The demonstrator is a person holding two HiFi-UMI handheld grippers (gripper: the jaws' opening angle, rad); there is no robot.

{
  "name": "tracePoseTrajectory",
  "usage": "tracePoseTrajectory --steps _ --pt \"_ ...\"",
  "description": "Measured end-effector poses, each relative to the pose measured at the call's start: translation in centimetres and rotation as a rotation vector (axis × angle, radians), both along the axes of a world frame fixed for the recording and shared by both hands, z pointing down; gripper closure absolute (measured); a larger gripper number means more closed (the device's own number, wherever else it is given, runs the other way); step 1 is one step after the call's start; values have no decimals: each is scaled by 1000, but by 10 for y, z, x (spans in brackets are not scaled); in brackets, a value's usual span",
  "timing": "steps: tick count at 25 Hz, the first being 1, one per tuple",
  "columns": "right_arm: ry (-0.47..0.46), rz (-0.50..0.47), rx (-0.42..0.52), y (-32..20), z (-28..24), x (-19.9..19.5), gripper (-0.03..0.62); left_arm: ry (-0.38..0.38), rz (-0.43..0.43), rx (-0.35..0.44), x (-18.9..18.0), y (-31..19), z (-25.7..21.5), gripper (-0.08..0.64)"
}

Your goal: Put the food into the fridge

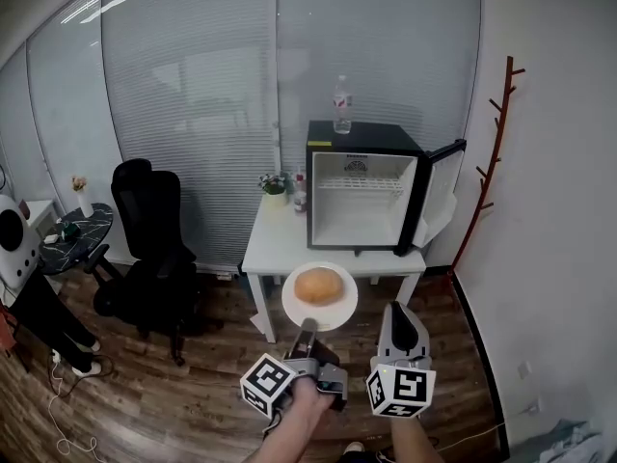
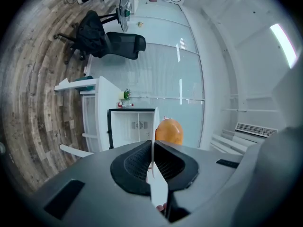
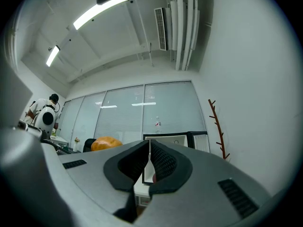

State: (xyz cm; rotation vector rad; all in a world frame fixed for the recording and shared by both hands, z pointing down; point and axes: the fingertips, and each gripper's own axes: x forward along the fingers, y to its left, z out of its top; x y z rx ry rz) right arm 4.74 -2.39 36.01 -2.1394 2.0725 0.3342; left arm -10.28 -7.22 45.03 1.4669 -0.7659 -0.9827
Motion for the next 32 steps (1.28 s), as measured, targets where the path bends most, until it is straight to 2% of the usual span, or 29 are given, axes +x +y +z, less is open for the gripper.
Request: tracePoseTrajectory --steps 7,22,32 --pt "-17 -15 -9 -60 9 36 558 -5 -18 -11 31 -57 3 523" --pt "-29 -111 -17 -202 -3 144 558 -24 -107 -16 136 -189 -15 522" --pt "-47 -137 -32 -256 6 173 558 -25 -146 -22 157 -240 -10 523"
